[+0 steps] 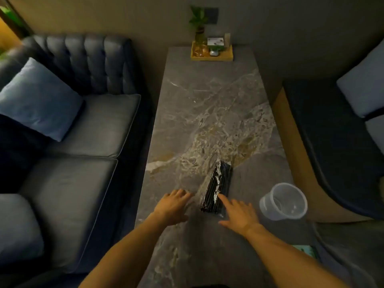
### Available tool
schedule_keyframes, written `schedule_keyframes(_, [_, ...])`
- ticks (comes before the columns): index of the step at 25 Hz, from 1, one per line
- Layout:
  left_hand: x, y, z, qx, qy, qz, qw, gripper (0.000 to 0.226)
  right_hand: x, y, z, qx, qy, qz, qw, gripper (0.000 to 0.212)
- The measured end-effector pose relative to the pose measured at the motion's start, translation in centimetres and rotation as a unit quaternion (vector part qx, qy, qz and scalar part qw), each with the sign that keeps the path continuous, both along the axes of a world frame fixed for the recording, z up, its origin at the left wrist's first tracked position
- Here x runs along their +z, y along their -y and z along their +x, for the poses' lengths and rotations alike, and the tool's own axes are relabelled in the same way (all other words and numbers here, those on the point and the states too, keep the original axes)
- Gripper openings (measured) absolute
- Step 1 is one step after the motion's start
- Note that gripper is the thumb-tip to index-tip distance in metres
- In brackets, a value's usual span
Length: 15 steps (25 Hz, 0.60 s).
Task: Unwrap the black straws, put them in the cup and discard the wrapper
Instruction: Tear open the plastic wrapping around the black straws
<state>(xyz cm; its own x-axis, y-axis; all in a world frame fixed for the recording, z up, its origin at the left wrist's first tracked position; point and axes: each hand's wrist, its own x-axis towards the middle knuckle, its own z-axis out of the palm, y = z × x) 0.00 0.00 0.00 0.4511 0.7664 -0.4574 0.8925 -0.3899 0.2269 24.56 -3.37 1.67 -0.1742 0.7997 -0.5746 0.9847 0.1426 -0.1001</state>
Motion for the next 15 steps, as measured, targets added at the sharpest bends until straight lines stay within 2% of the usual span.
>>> schedule_keyframes(3, [-1.3,-1.5,1.0,-0.022,0.004,0.001,1.0,0.088,-1.6,-1.0,-1.4,-0.02,0.001,0.009,1.0,0.097])
schedule_keyframes(9, [-3.4,-2.5,3.1,-0.087,0.007,-0.004,0.996,0.097,-4.2,-0.6,-2.5,-0.051,0.017,0.053,0.997,0.093])
schedule_keyframes(15, [-4.1,-2.4,3.7,-0.083,0.032,0.004,0.996,0.07,-4.9,-0.8,-2.1,-0.031,-0.014,0.074,0.997,0.083])
